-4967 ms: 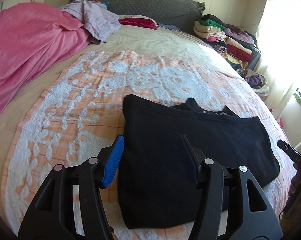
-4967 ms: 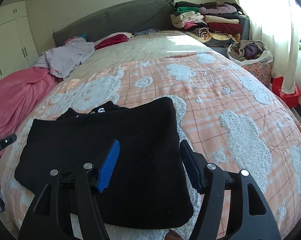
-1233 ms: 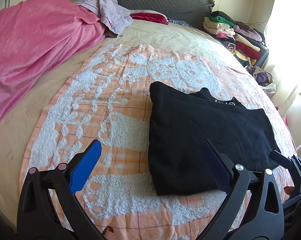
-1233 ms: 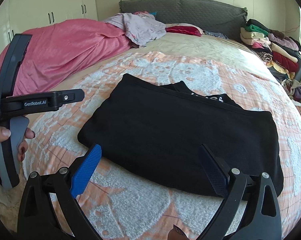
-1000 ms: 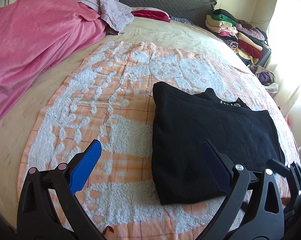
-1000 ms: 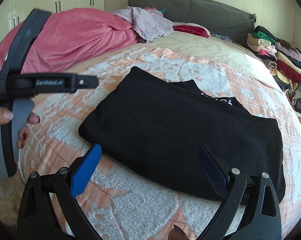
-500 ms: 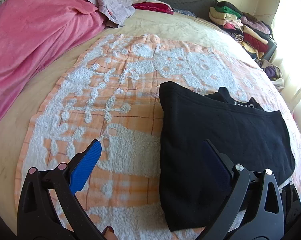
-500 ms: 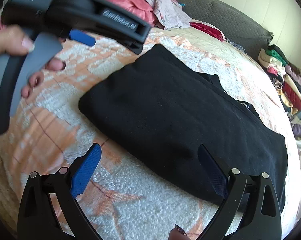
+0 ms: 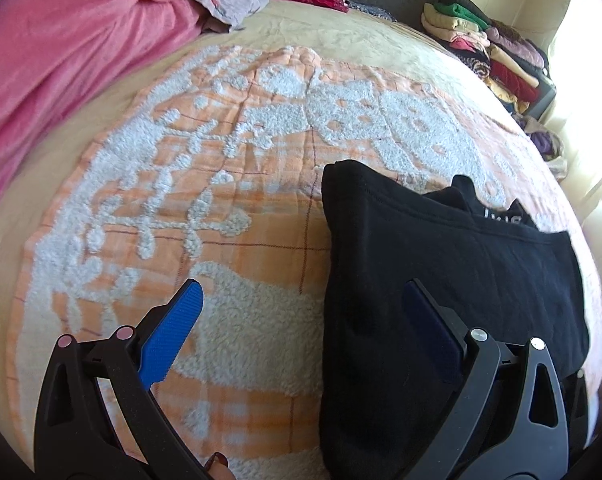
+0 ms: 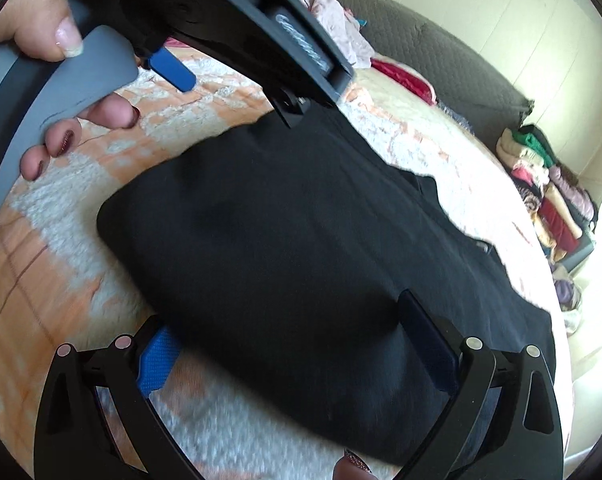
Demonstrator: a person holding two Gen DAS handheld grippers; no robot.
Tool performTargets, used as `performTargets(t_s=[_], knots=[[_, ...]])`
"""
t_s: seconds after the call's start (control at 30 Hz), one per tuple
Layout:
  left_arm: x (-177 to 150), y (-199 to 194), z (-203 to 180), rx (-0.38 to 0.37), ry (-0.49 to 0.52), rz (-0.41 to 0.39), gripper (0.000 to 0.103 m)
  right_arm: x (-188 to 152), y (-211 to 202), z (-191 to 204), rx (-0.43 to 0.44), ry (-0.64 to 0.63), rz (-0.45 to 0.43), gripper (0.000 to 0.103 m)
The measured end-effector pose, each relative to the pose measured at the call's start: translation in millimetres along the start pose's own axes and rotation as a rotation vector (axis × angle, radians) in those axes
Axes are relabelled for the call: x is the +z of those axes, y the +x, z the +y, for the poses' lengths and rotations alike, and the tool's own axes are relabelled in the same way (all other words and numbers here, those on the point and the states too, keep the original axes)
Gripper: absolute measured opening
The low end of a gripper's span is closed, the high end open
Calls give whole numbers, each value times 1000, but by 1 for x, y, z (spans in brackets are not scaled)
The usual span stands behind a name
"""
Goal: Fold small clothes
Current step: 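Move both tools to one end of the sweatshirt and grasp it, then lift the grasped end with both tools and fold it over the rest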
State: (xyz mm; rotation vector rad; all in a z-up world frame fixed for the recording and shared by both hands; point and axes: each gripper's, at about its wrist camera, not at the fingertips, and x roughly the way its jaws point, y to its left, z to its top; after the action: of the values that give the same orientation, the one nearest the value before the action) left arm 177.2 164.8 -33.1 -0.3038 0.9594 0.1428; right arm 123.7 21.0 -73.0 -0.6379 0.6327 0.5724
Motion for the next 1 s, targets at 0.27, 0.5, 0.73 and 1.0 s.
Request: performTargets(t_s=[0.27,0.5,0.73,1.0], knots=[[9,15,5,-82,-72,49,93,-1,-14,-1,5,-8,-93,47],[14,24,-3,-190,-124,98,93,-7,-41,-35,37,129,-192,19],[22,21,-34,-327,-125,105,93,-18,-65,-64,31,217,-244,15],[32,1,-95,-413,-48,74,40,-35,-86,-87,-8,318,-286,12]])
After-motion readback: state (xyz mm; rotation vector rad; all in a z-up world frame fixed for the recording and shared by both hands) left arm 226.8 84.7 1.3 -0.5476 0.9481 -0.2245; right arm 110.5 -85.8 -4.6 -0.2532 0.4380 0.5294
